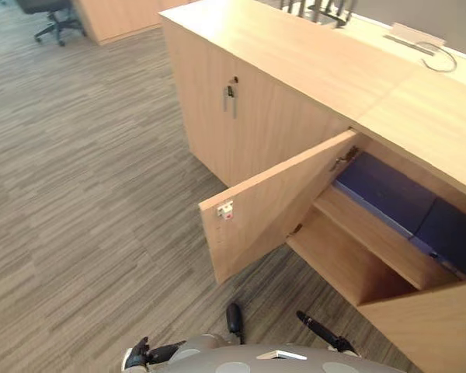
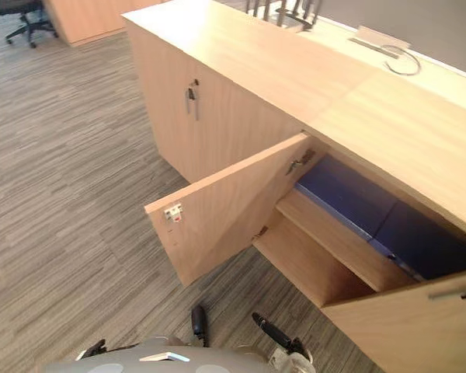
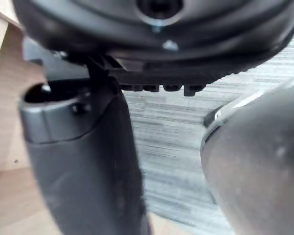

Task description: Walk over to the cabinet, pick up the folder, carry it to the office cabinet, place the folder inside the office cabinet, then close the office cabinet door

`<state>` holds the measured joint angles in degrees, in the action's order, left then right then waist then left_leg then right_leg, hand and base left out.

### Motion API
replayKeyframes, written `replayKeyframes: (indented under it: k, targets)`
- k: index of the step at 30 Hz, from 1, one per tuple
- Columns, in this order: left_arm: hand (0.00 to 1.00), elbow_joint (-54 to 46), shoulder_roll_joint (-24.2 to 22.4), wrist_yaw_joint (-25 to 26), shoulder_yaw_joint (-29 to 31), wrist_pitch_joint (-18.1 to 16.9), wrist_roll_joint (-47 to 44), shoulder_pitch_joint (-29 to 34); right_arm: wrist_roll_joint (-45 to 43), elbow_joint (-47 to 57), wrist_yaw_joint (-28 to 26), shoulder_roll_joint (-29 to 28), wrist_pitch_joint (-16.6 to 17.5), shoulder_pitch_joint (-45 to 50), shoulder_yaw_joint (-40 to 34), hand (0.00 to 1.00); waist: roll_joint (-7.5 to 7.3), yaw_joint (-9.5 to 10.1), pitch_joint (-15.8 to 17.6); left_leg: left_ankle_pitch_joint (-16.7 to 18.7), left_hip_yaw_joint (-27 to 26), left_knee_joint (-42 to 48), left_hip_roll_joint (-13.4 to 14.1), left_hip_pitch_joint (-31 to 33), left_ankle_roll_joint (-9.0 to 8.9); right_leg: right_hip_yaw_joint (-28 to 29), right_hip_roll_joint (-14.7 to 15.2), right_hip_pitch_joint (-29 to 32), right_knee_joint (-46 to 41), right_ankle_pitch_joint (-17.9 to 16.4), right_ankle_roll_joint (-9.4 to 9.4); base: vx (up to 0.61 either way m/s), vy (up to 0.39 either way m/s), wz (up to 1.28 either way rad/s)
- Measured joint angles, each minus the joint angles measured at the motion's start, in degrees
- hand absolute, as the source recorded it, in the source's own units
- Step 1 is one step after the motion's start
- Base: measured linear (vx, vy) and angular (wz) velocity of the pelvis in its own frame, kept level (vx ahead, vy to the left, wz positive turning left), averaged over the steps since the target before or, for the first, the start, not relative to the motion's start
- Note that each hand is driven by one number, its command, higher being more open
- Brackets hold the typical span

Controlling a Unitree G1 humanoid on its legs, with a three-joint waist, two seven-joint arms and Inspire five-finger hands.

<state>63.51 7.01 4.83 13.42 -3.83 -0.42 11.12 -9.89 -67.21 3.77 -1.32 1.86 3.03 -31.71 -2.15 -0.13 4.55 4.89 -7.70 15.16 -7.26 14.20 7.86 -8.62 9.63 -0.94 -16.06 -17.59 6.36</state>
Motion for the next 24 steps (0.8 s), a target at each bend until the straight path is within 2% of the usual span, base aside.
replayKeyframes:
  k: [1, 2, 3, 6, 10, 13, 15, 17, 24]
  targets:
    - [1.0, 0.25, -0.66, 0.07, -0.18, 0.25, -1.19, 1.06, 0.39, -0.71, 0.24, 0.86, -0.03, -0.03, 0.63, 1.0, -0.39, 0.36, -0.87, 0.2, 0.04, -1.04, -0.54, -0.49, -2.34, 1.48, -0.02, -0.69, 2.42, 0.55, -0.58, -0.04, -0.054, 0.07]
    - [1.0, 0.14, -0.78, -0.36, -0.09, 0.27, -1.61, 1.19, 0.44, -1.46, 0.28, 0.65, -0.09, 0.19, 0.83, 1.0, -0.41, 0.45, -0.86, -0.67, 0.3, -2.89, -0.55, -1.67, -3.31, 1.49, -0.89, -2.32, 5.47, 1.85, -1.27, -0.01, 0.021, 0.19]
    - [1.0, 0.16, -0.77, -0.63, -0.03, 0.23, -2.03, 1.19, 0.23, -1.65, 0.25, 0.37, 0.08, 0.18, 0.51, 1.0, -0.48, 0.69, -0.86, -1.76, 0.68, -4.49, -0.54, -1.9, -3.35, 1.41, -1.46, -3.29, 8.43, 3.7, -1.87, 0.0, -0.031, 0.19]
    - [1.0, 0.17, -0.98, -0.95, -0.01, 0.22, -2.52, 0.92, 0.09, -1.67, 0.36, 0.57, 0.1, 0.05, 0.57, 1.0, -0.14, 1.34, -0.61, -3.61, 1.74, -5.69, -0.49, -2.05, -3.35, 1.03, -2.29, -4.06, 10.25, 5.3, -2.07, -0.02, -0.049, 0.14]
    - [1.0, 0.17, -1.21, -1.33, 0.16, 0.18, -3.99, 0.88, 0.14, -1.65, 0.64, 0.68, 0.17, 0.04, 0.66, 1.0, 0.29, 1.61, -0.28, -5.67, 3.32, -8.79, -0.47, -4.34, -3.66, 0.89, -3.22, -5.17, 10.15, 5.54, -2.51, -0.05, -0.085, 0.2]
    - [1.0, 0.17, -1.55, -1.37, 0.59, 0.19, -3.97, 1.17, 0.1, -1.53, 0.69, 0.62, 0.21, -0.07, 0.56, 1.0, 0.48, 1.57, -0.04, -8.82, 3.89, -14.07, -0.16, -7.12, -4.42, 0.54, -3.58, -5.42, 10.14, 5.52, -2.89, -0.07, -0.111, 0.06]
    - [1.0, 0.19, -1.93, -1.38, 0.73, 0.21, -3.97, 1.54, 0.02, -1.05, 0.78, 0.65, 0.2, -0.07, 0.02, 1.0, 0.39, 1.41, 0.09, -12.43, 4.66, -19.68, 0.21, -10.01, -4.72, -0.52, -4.06, -5.74, 10.14, 5.44, -3.2, -0.03, -0.095, 0.12]
    - [1.0, 0.24, -2.25, -1.44, 1.08, 0.23, -3.95, 1.61, -0.01, -0.6, 0.8, 0.68, 0.28, -0.05, -0.35, 1.0, 0.55, 1.35, 0.55, -13.44, 4.98, -20.32, 0.35, -10.67, -4.7, -0.87, -4.3, -6.4, 10.18, 5.3, -3.41, 0.0, -0.083, 0.13]
    - [1.0, 0.69, -2.16, -1.66, 2.24, 0.14, -3.93, 1.17, 0.0, -0.72, 0.71, 0.36, 0.26, -1.13, -0.03, 1.0, 0.34, 1.29, 2.28, -13.29, 4.97, -20.34, 0.24, -11.87, -4.56, -0.84, -4.36, -8.15, 11.23, 5.61, -2.88, 0.03, -0.05, 0.01]
